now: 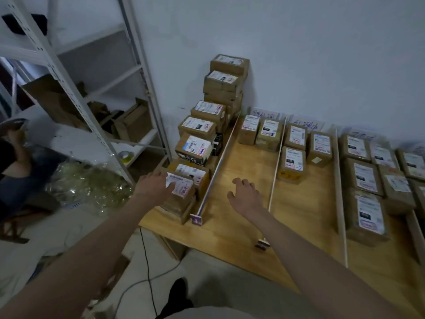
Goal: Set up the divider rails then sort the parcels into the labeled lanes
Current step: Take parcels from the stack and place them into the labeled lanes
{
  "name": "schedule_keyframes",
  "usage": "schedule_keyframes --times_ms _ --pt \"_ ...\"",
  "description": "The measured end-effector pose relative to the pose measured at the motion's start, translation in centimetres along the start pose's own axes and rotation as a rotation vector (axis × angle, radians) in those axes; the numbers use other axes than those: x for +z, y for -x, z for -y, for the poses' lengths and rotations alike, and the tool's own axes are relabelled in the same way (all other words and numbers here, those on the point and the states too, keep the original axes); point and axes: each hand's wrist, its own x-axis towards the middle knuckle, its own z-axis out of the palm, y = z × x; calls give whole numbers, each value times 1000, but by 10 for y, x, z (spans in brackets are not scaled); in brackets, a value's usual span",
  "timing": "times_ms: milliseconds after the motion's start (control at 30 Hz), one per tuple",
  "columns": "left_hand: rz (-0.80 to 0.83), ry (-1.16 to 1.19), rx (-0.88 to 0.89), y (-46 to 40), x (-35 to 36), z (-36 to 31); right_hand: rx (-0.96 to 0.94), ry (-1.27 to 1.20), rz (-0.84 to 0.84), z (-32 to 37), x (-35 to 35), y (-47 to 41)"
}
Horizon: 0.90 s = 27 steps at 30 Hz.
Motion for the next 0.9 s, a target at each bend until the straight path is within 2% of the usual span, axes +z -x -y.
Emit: schedule_keyframes --times_ms 200,367,467,733,900 --pt "48 54 -4 -44 12 76 96 -121 24 85 41 -35" --pt "196 173 -15 -73 26 106 199 -353 45 130 74 -54" --pt "269 204 31 -81 44 113 264 -509 62 142 86 -62" --pt "240 528 11 -78 67 108 423 -809 59 154 82 -71" --pt "256 640 22 -84 51 109 494 -935 79 150 70 -68"
